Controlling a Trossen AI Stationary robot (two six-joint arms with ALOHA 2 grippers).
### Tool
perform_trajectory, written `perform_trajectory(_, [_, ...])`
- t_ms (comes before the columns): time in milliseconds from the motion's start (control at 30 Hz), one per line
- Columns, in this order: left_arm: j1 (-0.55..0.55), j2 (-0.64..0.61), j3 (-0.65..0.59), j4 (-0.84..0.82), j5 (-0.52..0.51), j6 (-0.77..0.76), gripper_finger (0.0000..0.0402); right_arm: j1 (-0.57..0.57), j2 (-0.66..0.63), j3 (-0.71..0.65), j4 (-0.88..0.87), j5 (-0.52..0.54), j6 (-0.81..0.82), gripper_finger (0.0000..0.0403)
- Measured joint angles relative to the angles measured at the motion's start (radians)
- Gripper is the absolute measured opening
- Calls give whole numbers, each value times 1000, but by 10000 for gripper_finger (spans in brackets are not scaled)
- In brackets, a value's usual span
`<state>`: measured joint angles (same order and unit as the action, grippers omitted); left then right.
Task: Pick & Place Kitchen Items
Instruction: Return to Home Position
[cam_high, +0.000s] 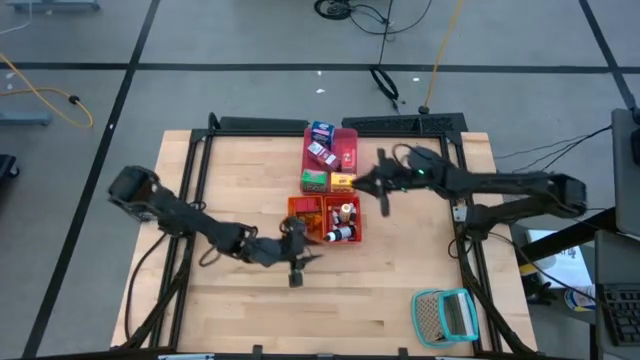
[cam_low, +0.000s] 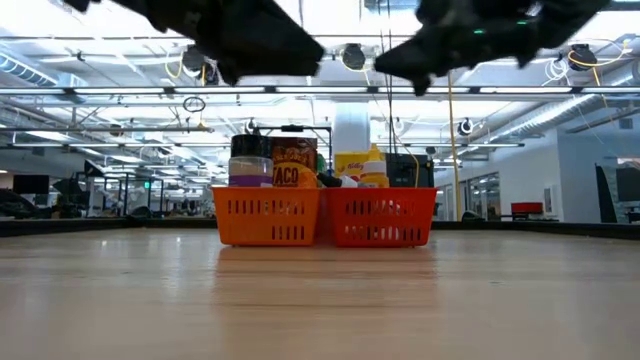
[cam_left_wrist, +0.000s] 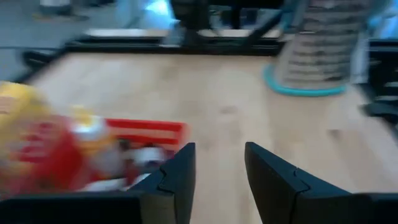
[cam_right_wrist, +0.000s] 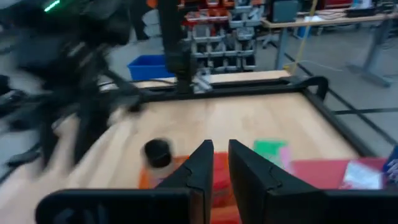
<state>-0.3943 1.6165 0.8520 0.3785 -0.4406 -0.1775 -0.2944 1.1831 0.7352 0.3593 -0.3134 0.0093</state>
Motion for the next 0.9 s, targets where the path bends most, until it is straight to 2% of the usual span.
perform_trajectory(67, [14, -63, 0, -91, -37, 24, 140, 17, -67, -65, 9, -1, 30, 37])
perform_trajectory(200, [59, -179, 1, -264, -48, 72, 140, 39, -192, -191, 24, 10, 67, 36])
perform_trajectory(367, [114, -310, -5, -446, -88, 67, 140, 67, -343, -333, 23, 93, 84, 36])
perform_trajectory(567, [173, -447, -125, -454, -84, 48, 140, 83, -495, -462, 25, 132, 106, 36])
perform_trajectory(900, [287, -737, -445, -274, -51, -12, 140, 84, -664, -560, -20, 157, 112, 36])
